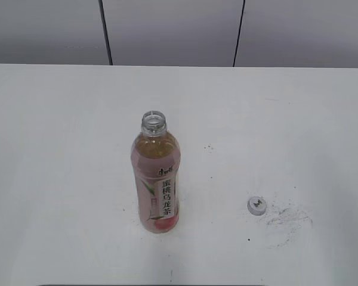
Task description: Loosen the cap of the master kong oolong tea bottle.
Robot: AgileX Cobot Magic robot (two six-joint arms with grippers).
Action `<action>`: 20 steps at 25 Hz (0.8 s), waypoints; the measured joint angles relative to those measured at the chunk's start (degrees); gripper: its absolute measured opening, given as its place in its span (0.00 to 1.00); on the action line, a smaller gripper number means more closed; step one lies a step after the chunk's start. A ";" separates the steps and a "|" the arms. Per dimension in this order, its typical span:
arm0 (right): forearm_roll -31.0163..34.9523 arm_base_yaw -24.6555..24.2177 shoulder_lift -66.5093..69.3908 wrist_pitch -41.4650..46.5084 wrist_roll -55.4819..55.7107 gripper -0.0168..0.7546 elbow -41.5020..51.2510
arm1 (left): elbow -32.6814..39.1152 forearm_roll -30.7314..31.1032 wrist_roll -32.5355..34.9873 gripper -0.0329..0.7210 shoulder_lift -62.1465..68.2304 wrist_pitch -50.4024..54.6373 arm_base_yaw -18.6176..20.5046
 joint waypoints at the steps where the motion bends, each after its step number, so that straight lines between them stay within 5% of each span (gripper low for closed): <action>1: -0.12 0.00 -3.20 0.12 0.14 0.74 1.86 | 0.81 0.00 0.10 0.76 -0.52 -0.14 0.00; 9: -3.61 0.00 -19.59 -3.23 2.12 0.74 9.61 | 4.28 0.02 3.43 0.76 -0.64 -9.87 0.00; 20: -4.21 0.00 -20.64 -6.73 2.27 0.74 11.16 | 4.60 0.12 4.44 0.76 -0.64 -11.04 0.00</action>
